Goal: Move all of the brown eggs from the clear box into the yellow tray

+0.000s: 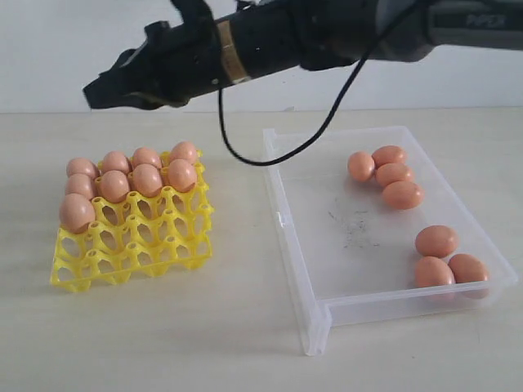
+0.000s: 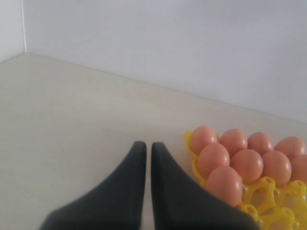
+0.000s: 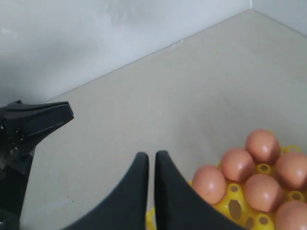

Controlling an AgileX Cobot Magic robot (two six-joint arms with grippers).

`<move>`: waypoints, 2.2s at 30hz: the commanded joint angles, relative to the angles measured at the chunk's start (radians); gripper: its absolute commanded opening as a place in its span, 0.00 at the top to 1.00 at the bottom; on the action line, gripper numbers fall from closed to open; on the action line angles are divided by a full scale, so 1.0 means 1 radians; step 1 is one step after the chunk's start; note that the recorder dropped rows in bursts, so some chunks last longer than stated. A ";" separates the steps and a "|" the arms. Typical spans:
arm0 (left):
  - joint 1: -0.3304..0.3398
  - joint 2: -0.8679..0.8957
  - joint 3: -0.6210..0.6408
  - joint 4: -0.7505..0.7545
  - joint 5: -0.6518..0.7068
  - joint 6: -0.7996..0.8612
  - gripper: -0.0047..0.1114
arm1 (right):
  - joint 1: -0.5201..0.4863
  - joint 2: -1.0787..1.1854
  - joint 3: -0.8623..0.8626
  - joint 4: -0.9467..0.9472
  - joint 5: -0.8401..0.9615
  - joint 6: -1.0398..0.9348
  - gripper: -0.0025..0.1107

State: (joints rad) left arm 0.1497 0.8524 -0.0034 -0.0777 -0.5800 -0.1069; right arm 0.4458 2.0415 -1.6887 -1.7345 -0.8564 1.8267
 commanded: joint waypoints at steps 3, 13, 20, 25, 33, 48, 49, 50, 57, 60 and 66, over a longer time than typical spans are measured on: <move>-0.003 -0.008 0.003 -0.009 0.005 0.003 0.93 | -0.100 -0.124 0.075 -0.010 -0.299 0.074 0.98; -0.003 -0.008 0.003 0.015 0.009 -0.012 0.93 | -0.140 -0.254 0.235 -0.010 -0.365 0.119 0.98; -0.003 -0.008 0.003 0.015 0.010 -0.019 0.93 | -0.147 -0.390 0.271 -0.010 -0.365 -0.025 0.98; -0.003 -0.008 0.003 0.015 0.010 -0.019 0.93 | -0.147 -0.550 0.271 -0.010 -0.078 -0.114 0.98; -0.003 -0.008 0.003 0.015 0.008 -0.018 0.93 | -0.147 -0.736 0.305 -0.010 0.543 -0.225 0.98; -0.003 -0.008 0.003 0.015 -0.001 -0.030 0.93 | -0.167 -0.767 0.455 0.692 1.726 -1.340 0.98; -0.003 -0.008 0.003 0.015 -0.001 -0.030 0.93 | -0.184 -0.752 0.455 0.813 1.713 -1.403 0.98; -0.003 -0.008 0.003 0.015 -0.001 -0.032 0.93 | -0.221 -0.715 0.455 1.065 1.659 -1.554 0.98; -0.003 -0.008 0.003 0.015 0.006 -0.035 0.93 | -0.259 -0.348 0.439 1.779 1.700 -2.143 0.96; -0.003 -0.008 0.003 0.017 0.006 -0.035 0.93 | -0.259 -0.238 0.430 1.656 1.801 -2.201 0.71; -0.003 -0.008 0.003 0.017 0.006 -0.035 0.93 | -0.257 -0.156 0.430 1.438 1.766 -2.280 0.42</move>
State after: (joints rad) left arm 0.1497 0.8524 -0.0034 -0.0679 -0.5759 -0.1364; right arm 0.1944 1.8736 -1.2484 -0.2285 0.9093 -0.3937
